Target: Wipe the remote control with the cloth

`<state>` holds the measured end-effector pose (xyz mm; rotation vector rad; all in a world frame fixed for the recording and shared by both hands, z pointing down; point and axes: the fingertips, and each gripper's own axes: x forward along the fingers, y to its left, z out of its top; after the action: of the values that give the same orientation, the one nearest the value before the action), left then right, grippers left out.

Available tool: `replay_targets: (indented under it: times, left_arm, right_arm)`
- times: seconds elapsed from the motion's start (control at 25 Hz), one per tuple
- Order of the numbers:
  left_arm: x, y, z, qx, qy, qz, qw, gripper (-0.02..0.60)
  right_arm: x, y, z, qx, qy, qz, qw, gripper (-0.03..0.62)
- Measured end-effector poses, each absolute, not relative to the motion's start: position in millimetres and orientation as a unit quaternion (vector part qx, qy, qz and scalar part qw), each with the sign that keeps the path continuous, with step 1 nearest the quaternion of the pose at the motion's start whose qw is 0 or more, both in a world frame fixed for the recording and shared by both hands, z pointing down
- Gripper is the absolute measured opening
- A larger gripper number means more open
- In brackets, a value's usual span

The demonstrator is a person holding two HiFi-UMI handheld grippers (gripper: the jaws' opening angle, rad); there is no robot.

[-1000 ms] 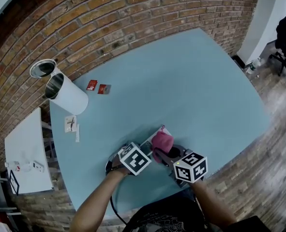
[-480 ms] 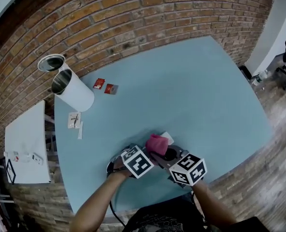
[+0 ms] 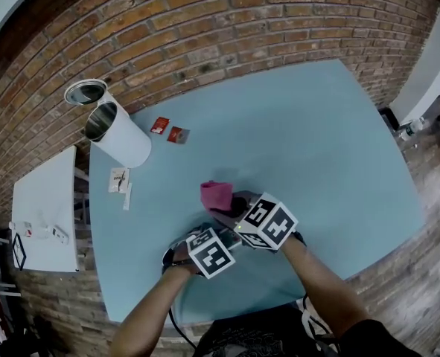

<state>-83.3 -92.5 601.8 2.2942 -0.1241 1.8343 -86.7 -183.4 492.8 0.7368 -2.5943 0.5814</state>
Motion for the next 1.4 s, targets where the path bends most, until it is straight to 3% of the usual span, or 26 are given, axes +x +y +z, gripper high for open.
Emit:
replay_targets:
  times: [0.44, 1.4]
  left_arm:
    - [-83, -93, 604, 0.765, -0.045, 0.634, 0.104, 0.278]
    - [-88, -95, 606, 0.739, -0.043, 0.664, 0.110, 0.281]
  right_arm:
    - [-113, -174, 535, 0.151, -0.937, 0.196, 0.246, 0.064]
    - [-26, -205, 538, 0.228, -0.923, 0.235, 0.200, 0.064]
